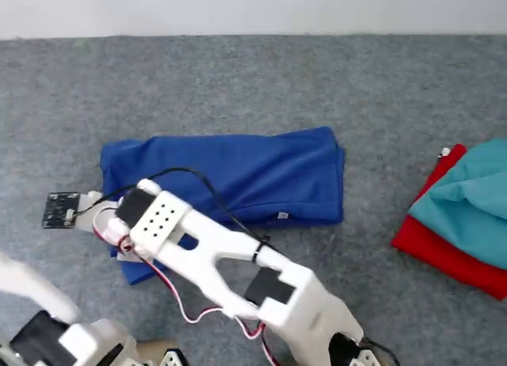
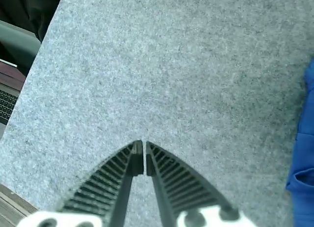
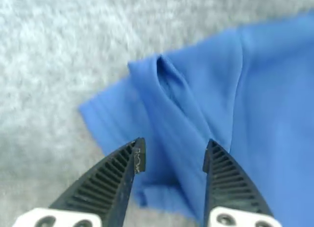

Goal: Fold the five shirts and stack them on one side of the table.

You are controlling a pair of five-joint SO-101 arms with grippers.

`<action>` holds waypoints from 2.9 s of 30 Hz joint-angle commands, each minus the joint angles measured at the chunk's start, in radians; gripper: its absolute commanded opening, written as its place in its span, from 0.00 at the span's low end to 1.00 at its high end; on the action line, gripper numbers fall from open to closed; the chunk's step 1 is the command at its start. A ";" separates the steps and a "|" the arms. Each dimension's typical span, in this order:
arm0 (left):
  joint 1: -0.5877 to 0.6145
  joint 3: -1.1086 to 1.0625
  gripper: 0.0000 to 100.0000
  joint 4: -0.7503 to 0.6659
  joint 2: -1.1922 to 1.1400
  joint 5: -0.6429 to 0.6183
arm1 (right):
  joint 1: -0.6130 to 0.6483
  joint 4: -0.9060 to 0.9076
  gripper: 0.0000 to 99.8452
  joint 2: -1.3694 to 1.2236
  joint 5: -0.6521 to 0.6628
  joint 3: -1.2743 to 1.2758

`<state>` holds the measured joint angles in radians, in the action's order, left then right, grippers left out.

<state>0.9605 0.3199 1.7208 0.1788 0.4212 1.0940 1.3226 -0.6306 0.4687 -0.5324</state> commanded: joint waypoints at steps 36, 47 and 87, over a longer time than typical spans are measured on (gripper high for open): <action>0.003 -0.176 0.01 -0.106 0.103 0.011 | -0.251 0.124 0.08 -0.400 0.060 -0.709; 0.005 -0.208 0.01 -0.118 0.103 0.011 | -0.266 0.295 0.20 -0.366 -0.015 -0.795; 0.003 -0.209 0.01 -0.147 0.103 0.011 | -0.240 0.228 0.15 -0.329 0.072 -0.888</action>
<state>0.9620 0.1082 1.5842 0.2478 0.4227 0.8838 1.4638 -1.0556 0.5347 -1.3686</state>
